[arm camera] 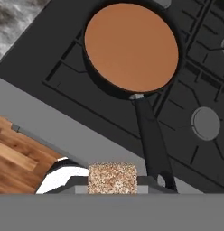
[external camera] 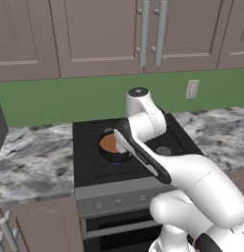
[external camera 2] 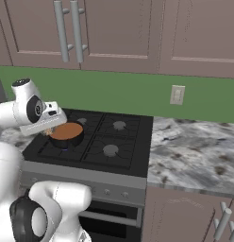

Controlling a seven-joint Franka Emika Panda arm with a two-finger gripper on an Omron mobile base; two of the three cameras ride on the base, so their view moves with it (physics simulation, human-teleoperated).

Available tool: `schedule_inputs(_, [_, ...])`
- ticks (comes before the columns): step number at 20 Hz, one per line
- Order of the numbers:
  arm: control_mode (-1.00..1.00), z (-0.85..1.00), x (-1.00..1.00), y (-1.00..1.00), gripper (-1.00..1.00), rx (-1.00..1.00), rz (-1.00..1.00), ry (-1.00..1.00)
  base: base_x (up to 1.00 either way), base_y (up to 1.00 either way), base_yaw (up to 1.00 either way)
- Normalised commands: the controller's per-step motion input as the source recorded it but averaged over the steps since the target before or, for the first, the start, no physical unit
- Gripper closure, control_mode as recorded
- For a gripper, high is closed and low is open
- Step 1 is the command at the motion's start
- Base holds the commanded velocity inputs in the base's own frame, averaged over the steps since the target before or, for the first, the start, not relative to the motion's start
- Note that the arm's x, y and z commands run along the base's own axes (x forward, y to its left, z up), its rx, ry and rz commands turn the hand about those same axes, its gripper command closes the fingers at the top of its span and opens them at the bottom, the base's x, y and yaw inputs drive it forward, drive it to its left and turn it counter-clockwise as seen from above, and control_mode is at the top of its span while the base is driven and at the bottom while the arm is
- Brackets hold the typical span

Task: Pick up the sugar cube(s) and place them in the saucepan with hot chocolate.

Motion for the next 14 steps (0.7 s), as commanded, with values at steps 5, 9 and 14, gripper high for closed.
schedule_inputs(5, [-1.0, -0.03, 0.14, 0.09, 1.0, -0.02, -0.08, 0.22, 0.0, 0.0, 0.0])
schedule_inputs(9, [-1.0, 0.0, 0.15, 0.03, 1.0, 0.0, -0.07, 0.26, 0.0, 0.0, 0.0])
schedule_inputs(14, [-1.0, 0.0, 0.18, 0.0, 1.0, 0.0, -0.07, 0.24, 0.0, 0.0, 0.0])
